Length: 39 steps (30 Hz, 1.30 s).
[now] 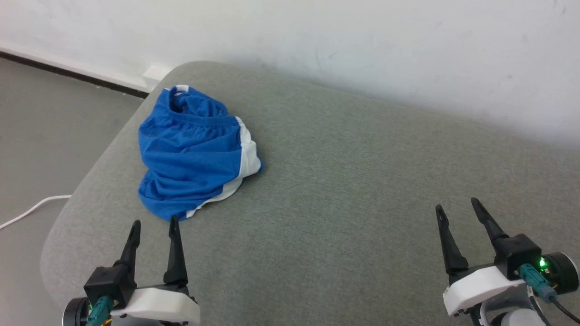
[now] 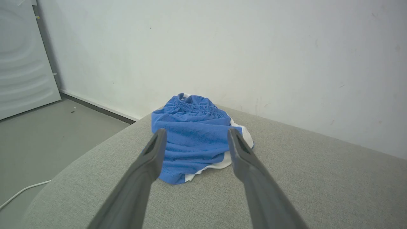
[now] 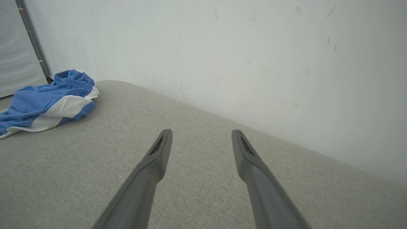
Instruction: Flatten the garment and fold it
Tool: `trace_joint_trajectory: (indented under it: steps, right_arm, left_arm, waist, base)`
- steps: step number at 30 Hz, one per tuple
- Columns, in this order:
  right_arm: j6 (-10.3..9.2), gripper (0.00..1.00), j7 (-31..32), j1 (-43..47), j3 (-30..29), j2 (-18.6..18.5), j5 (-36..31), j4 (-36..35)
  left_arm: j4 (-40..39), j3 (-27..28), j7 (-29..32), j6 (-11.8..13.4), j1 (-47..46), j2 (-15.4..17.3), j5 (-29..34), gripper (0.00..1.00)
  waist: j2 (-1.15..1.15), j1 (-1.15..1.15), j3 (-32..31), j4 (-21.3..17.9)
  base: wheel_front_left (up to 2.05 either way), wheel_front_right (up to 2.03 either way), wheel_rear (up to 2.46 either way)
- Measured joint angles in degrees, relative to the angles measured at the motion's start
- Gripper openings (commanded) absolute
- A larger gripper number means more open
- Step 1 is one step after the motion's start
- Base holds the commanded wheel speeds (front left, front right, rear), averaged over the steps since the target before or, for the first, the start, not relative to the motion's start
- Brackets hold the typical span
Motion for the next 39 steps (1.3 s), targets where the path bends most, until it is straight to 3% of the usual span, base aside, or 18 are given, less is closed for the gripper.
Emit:
trace_joint_trajectory:
  steps: [15,39]
  right_arm:
    - [0.0,1.0,-1.67,-0.84,1.05,0.01,-0.88,2.13]
    - [0.0,1.0,-4.02,-0.83,0.79,0.04,-1.45,3.5]
  left_arm:
    - [0.77,0.01,-1.6,0.26,0.15,0.0,-1.58,1.0]
    - [1.56,-0.05,-4.1,0.42,1.52,0.0,-3.52,1.0]
  waist:
    - [0.0,0.0,0.12,5.52]
    - [0.0,0.0,-0.93,9.99]
  base:
    - [0.0,0.0,0.0]
    - [0.0,0.0,0.0]
